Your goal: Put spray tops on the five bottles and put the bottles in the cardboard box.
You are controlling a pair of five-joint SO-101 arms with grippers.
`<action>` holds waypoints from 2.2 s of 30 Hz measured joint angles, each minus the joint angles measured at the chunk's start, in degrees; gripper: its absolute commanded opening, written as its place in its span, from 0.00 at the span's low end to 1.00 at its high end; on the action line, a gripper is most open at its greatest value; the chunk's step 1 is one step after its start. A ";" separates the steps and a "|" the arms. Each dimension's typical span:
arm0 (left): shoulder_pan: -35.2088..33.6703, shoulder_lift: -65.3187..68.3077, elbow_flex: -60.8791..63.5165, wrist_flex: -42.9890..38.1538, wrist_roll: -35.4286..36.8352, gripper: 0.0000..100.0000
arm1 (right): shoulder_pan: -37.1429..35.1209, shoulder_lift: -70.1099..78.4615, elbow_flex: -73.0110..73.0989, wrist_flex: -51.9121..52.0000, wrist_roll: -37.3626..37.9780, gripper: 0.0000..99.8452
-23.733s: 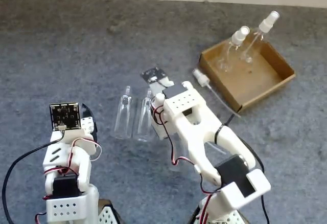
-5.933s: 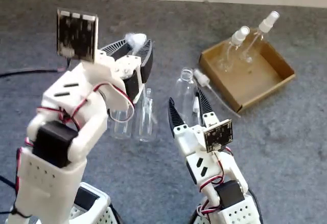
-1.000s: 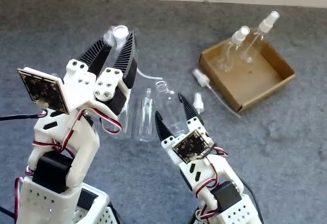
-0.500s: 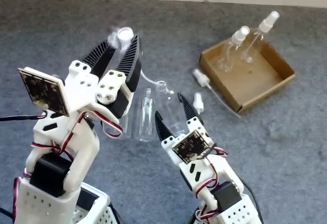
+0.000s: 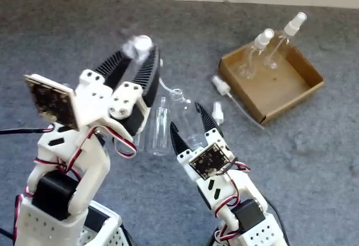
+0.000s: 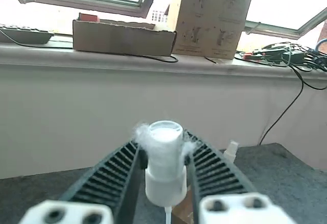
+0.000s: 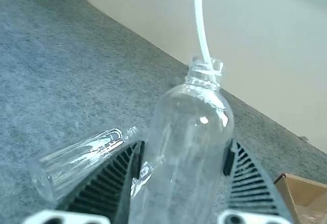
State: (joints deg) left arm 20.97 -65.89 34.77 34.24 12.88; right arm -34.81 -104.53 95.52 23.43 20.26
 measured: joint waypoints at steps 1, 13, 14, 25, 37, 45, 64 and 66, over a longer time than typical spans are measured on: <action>0.35 0.09 0.70 -0.70 0.00 0.00 | 0.00 0.00 0.00 0.00 0.00 0.16; 0.97 11.69 3.78 -4.57 0.00 0.00 | 0.00 0.00 0.00 0.00 0.00 0.16; 0.97 12.13 3.87 -4.57 0.00 0.00 | 0.00 0.00 0.00 0.00 0.00 0.16; 0.97 12.40 4.57 -4.57 8.09 0.00 | 0.00 0.00 0.00 0.00 0.00 0.16; 0.97 12.31 13.01 -4.31 8.97 0.00 | -0.18 0.09 0.00 0.26 0.00 0.16; 2.20 12.13 14.33 -4.75 9.05 0.00 | -0.18 0.09 0.00 0.26 0.09 0.16; 5.98 12.31 14.68 -4.31 8.53 0.00 | 0.09 0.09 0.00 0.26 0.09 0.16; 6.59 11.96 14.68 -4.31 8.53 0.00 | 0.44 0.09 0.00 0.26 0.09 0.16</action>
State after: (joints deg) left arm 27.56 -53.93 49.45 29.93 21.41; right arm -34.37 -104.44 95.52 23.69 20.35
